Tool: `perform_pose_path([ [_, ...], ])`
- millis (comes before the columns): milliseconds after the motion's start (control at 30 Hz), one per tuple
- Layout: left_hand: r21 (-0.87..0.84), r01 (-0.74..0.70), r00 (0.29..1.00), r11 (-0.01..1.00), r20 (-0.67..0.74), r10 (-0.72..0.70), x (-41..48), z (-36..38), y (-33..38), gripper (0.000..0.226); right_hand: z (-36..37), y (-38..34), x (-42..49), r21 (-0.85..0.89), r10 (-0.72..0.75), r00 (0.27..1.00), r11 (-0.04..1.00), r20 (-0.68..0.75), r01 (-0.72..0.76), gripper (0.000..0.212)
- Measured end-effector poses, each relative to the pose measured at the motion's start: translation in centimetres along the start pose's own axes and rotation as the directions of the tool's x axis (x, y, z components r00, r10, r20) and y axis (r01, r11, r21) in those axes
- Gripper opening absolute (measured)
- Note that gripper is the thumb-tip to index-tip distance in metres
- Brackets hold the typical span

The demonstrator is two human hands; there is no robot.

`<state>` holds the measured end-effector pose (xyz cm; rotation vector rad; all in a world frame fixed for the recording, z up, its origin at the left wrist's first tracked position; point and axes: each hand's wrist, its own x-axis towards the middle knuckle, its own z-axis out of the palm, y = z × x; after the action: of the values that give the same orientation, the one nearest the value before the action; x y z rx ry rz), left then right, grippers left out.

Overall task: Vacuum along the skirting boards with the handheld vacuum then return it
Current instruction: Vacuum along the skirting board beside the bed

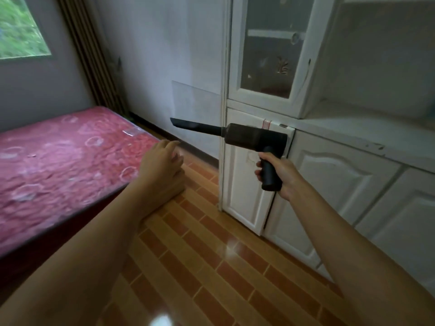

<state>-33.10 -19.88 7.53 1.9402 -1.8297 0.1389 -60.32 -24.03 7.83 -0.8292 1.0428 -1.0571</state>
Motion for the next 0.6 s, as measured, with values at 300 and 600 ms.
perform_pose_path([
  [300,0.037,0.094,0.996,0.995,-0.004,-0.094,0.2,0.6,-2.4,0.046,1.9,0.0,2.9,-0.015,0.028,0.994,1.0,0.107,-0.027,0.027],
  [600,0.055,0.145,0.989,0.988,-0.031,-0.143,2.3,3.1,-2.4,0.046,0.9,-0.3,6.7,0.053,0.042,0.996,0.998,0.082,-0.047,0.036],
])
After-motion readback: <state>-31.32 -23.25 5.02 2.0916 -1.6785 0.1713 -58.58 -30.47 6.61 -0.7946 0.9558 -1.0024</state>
